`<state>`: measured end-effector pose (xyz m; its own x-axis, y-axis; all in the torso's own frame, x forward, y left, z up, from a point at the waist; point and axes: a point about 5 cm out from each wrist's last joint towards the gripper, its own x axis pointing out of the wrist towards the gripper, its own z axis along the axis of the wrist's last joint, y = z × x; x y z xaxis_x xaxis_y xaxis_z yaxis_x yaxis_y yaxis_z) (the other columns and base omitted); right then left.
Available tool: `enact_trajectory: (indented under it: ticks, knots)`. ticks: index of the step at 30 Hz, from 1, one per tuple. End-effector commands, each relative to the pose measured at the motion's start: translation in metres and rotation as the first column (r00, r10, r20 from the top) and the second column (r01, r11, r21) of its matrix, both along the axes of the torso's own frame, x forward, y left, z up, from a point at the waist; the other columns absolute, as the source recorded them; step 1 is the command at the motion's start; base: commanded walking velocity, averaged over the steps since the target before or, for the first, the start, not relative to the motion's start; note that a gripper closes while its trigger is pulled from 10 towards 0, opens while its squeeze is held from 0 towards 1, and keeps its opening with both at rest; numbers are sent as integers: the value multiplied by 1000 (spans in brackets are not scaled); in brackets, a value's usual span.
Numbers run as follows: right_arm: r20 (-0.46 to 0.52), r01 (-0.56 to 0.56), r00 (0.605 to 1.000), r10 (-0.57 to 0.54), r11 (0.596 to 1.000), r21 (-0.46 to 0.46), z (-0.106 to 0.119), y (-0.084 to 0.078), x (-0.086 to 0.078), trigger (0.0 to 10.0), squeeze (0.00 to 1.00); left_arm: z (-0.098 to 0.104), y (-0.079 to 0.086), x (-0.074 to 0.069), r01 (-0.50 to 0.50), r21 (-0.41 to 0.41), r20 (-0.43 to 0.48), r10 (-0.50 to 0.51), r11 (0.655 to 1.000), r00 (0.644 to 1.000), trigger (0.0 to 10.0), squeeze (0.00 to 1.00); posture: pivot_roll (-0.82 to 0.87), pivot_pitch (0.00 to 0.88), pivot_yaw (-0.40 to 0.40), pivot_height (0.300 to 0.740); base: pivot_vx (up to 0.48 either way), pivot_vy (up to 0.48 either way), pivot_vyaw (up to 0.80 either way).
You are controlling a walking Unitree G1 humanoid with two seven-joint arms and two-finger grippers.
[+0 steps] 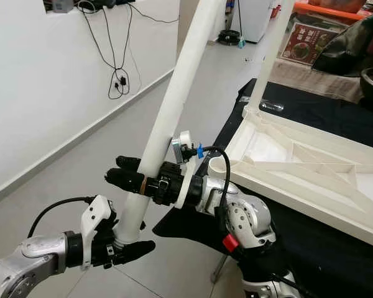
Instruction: Building children table
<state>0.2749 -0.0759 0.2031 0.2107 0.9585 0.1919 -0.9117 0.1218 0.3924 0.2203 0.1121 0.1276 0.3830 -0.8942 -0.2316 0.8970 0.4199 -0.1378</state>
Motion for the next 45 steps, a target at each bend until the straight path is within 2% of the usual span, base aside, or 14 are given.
enact_trajectory:
  ticks: [1, 9, 10, 11, 12, 13, 21, 31, 32, 39, 40, 45]
  knots:
    - [19, -54, 998, 54, 999, 7, 3, 13, -8, 10000, 0, -1, -10, -1, 43, 13, 2, -43, 999, 999, 10000, 0, 85, 39, -71, 740, 0, 0, 0]
    - [23, -49, 999, 49, 999, 10, 3, 18, -8, 10000, 0, -1, -10, 1, 53, 16, 10, -53, 998, 999, 10000, 0, 84, 36, -70, 740, 0, 0, 0]
    - [22, -52, 998, 52, 999, 7, 2, 19, -8, 8706, 0, -1, -9, 1, 53, 18, 9, -53, 998, 999, 10000, 0, 86, 39, -70, 740, 0, 0, 0]
    - [22, -52, 998, 52, 999, 7, 2, 19, -8, 8706, 0, -1, -9, 1, 53, 18, 9, -53, 998, 999, 10000, 0, 86, 39, -70, 740, 0, 0, 0]
    - [20, -50, 999, 50, 999, 7, 2, 19, -8, 2157, 0, -1, -9, 1, 52, 19, 8, -52, 998, 999, 10000, 0, 87, 41, -71, 740, 0, 0, 0]
    - [17, -48, 999, 48, 999, 6, 1, 18, -8, 0, 0, -2, -9, 0, 53, 21, 8, -53, 998, 999, 10000, 0, 87, 41, -71, 740, 0, 0, 0]
    - [19, -22, 1000, 22, 1000, 6, 1, 17, -6, 0, 0, -6, -10, -4, 65, 24, -5, -65, 998, 998, 10000, 0, 84, 22, -69, 740, 0, 0, 0]
    - [22, -24, 999, 23, 1000, 7, 1, 16, -7, 0, 0, -15, -5, -3, 53, 102, -31, -50, 993, 998, 10000, 0, 82, 2, -65, 740, 0, 0, 0]
    - [20, -20, 1000, 20, 1000, 12, 1, 15, -6, 0, 0, -16, -5, -4, 52, 101, -25, -50, 993, 998, 10000, 1000, 84, 9, -67, 740, 0, 0, 0]
    - [32, 15, 999, -15, 1000, 16, 5, 6, 0, 0, 0, -17, -1, -7, 28, 107, -18, -27, 994, 999, 10000, 1000, 86, 13, -67, 740, 0, 0, 0]
    - [35, 26, 999, -26, 1000, 14, 5, 4, 1, 0, 0, -18, 2, -7, 19, 114, -21, -17, 993, 1000, 10000, 0, 86, 16, -64, 740, 0, 0, 0]
    - [60, 91, 994, -91, 996, 3, 7, -6, 9, 0, 0, -22, 9, -12, -18, 126, -33, 23, 992, 999, 10000, 0, 85, 15, -63, 740, 0, 0, 0]
